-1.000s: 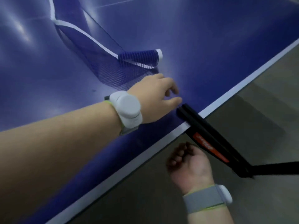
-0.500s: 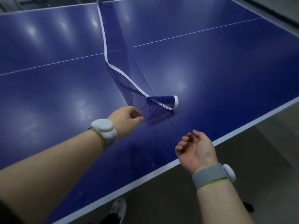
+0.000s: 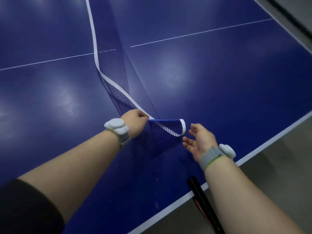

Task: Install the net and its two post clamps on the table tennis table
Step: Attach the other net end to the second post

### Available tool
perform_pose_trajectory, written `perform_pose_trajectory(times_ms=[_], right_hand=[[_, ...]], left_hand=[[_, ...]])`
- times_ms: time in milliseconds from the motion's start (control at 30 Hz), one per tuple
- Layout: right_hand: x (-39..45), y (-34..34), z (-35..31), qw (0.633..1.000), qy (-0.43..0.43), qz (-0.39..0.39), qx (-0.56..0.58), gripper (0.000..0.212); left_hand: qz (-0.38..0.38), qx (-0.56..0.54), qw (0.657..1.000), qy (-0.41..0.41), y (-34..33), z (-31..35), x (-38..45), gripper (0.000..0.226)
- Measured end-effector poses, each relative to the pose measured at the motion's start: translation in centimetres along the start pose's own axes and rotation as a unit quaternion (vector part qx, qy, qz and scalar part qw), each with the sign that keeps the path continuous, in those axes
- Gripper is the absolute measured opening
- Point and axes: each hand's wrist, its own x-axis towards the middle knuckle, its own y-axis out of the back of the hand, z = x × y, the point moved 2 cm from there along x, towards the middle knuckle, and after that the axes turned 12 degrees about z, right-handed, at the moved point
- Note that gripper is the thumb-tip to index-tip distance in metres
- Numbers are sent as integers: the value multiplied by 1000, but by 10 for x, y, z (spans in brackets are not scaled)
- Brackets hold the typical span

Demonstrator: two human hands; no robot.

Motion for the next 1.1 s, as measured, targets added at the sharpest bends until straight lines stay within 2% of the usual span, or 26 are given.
perform_pose_trajectory(times_ms=[67, 167, 333, 467, 567, 700, 767, 833, 900, 967, 1100], right_hand=[[13, -9, -9, 999, 17, -2, -36, 25], [30, -20, -14, 997, 19, -18, -79, 16], [47, -40, -20, 993, 23, -38, -112, 30], [50, -45, -17, 993, 23, -53, -100, 38], [45, -40, -17, 995, 15, -84, -52, 41], [29, -24, -27, 990, 62, -128, -12, 44], [20, -14, -33, 986, 84, -146, 12, 46], [10, -3, -41, 982, 107, -156, 25, 49], [5, 2, -45, 978, 112, -172, 33, 54], [-6, 13, -54, 974, 126, -187, 30, 57], [-28, 43, -81, 964, 183, -190, -41, 38]], left_hand=[[-30, -52, 997, 56, -14, 3, 18, 17], [-79, -116, 980, 139, -34, -5, 31, 27], [-31, -139, 976, 163, -47, -9, 28, 10], [-28, -202, 960, 193, -56, -9, 17, 13], [-15, -294, 930, 218, -54, -4, 6, 22], [-1, -379, 887, 263, -44, 4, -6, 29], [-13, -434, 850, 298, -37, 11, -12, 35], [-57, -448, 834, 318, -31, 21, -21, 28], [-116, -439, 828, 329, -26, 23, -27, 15], [-151, -425, 832, 323, -20, 30, -35, 14], [-163, -397, 862, 268, -5, 49, -60, 9]])
